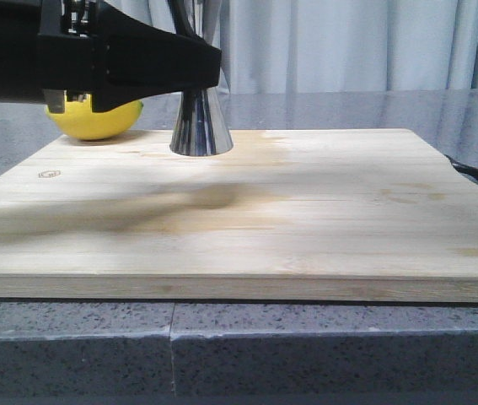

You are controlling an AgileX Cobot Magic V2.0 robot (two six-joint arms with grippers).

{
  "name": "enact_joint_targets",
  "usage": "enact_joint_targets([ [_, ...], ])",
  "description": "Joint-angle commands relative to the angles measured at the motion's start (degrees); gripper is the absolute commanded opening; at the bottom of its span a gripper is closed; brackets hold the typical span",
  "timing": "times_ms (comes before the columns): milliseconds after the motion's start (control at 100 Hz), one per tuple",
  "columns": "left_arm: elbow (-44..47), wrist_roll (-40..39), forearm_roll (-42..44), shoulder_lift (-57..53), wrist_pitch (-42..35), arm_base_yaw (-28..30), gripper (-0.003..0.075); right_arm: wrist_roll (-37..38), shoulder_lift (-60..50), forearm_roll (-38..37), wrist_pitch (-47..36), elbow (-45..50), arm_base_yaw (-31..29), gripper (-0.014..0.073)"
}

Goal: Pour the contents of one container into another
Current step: 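Tilt the beaker with the right gripper, pouring liquid into the jigger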

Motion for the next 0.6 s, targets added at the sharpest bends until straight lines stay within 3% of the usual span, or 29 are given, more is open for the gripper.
enact_joint_targets([
  [0, -1.69, -0.42, -2.78, -2.14, -4.39, 0.28, -0.0019, -0.26, -1.10, -1.98, -1.72, -2.03, -0.08, 0.0123],
  [590, -1.69, -0.42, -2.78, -2.14, -4.42, 0.28, -0.0019, -0.26, -1.10, -3.97, -1.72, -2.03, -0.08, 0.0123],
])
